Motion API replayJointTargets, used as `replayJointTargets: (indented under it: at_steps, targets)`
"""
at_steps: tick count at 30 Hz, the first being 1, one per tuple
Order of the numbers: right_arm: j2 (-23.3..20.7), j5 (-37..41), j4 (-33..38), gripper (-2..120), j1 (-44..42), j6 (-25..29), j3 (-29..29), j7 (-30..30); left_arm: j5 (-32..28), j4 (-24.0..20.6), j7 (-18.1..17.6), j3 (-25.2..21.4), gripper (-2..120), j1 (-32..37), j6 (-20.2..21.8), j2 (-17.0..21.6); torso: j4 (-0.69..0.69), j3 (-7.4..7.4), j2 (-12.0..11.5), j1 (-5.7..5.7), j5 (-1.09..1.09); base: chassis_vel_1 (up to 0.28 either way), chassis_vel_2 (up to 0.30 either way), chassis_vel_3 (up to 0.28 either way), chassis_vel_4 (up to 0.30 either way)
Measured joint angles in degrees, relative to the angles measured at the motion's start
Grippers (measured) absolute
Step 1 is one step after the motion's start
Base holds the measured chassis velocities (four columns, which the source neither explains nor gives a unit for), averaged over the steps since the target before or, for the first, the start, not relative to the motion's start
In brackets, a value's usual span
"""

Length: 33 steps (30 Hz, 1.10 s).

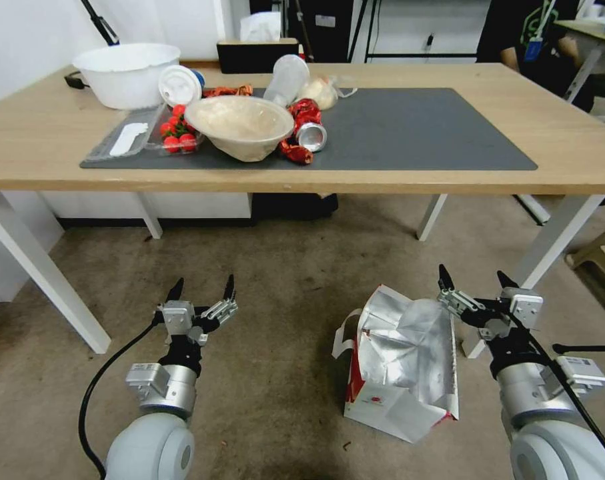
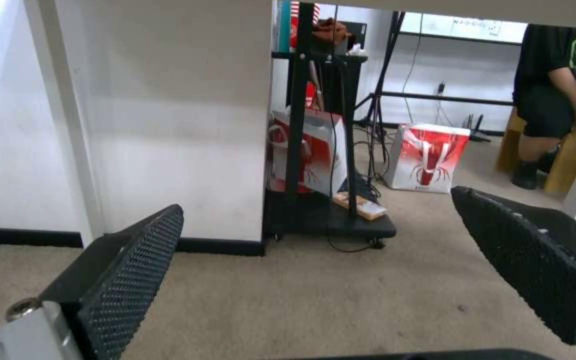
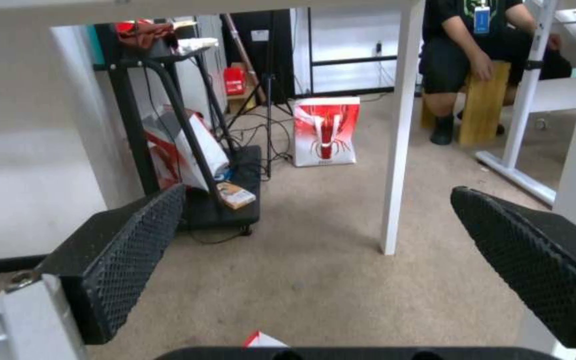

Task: Pick up the food delivery bag from the floor and place it on the table.

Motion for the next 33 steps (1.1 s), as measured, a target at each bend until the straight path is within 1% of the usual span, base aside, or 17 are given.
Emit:
replayJointTargets:
  at_steps: [7,10,11,13,17,22,24,26,30,32,33]
  targets:
    - [0.0,0.0,0.0,100,-0.1,0.0,0.0,0.0,0.1,0.1,0.0,0.2,100,0.1,-0.1,-0.1,0.00,-0.55,-0.7,-0.13,0.00,0.000,0.000,0.000,0.000]
    - [0.0,0.0,0.0,100,-0.1,0.0,0.0,0.0,0.1,0.1,0.0,0.2,100,0.1,-0.1,-0.1,0.00,-0.57,-0.7,-0.13,0.00,0.000,0.000,0.000,0.000]
    - [-0.1,0.0,0.0,100,-0.1,0.0,0.1,0.0,0.1,0.1,0.0,0.3,100,0.1,-0.1,-0.1,0.00,-0.98,-1.2,-0.23,0.00,0.000,0.000,0.000,0.000]
    - [-0.1,0.0,0.0,100,-0.1,0.0,0.1,0.0,0.2,0.1,0.0,0.3,100,0.1,-0.1,-0.1,0.00,-1.00,-1.2,-0.23,0.00,0.000,0.000,0.000,0.000]
    - [-0.1,0.0,0.0,100,-0.2,0.0,0.2,0.1,0.2,0.1,0.0,0.3,100,0.1,-0.2,-0.1,0.00,-1.58,-2.0,-0.39,0.00,0.000,0.000,0.000,0.000]
    - [-0.1,0.1,0.0,100,0.0,0.0,0.2,0.1,0.2,0.2,0.0,0.3,100,0.1,-0.2,-0.1,0.00,-2.78,-3.5,-0.73,0.00,0.000,0.000,0.000,0.000]
    - [-0.2,0.1,0.0,100,0.0,0.0,0.2,0.1,0.2,0.2,0.0,0.3,100,0.1,-0.2,0.0,0.00,-2.94,-3.7,-0.78,0.00,0.000,0.000,0.000,0.000]
    - [-0.2,0.1,-0.1,100,0.1,0.0,0.2,0.1,0.2,0.2,0.1,0.2,100,0.1,-0.2,0.0,0.00,-3.60,-4.5,-0.91,0.00,0.000,0.000,0.000,0.000]
    - [-0.2,0.1,-0.1,100,0.1,0.0,0.1,0.1,0.3,0.3,0.1,0.2,100,0.1,-0.2,0.0,0.00,-4.03,-5.0,-0.99,0.00,0.000,0.000,0.000,0.000]
    - [-0.2,0.1,-0.2,100,0.1,0.0,0.1,0.1,0.3,0.4,0.1,0.1,100,0.0,-0.2,0.0,0.00,-4.82,-5.9,-1.13,0.00,0.000,0.000,0.000,0.000]
    - [-0.2,0.1,-0.2,100,0.1,0.0,0.1,0.1,0.3,0.4,0.1,0.1,100,0.0,-0.2,0.0,0.00,-4.82,-5.9,-1.13,0.00,0.000,0.000,0.000,0.000]
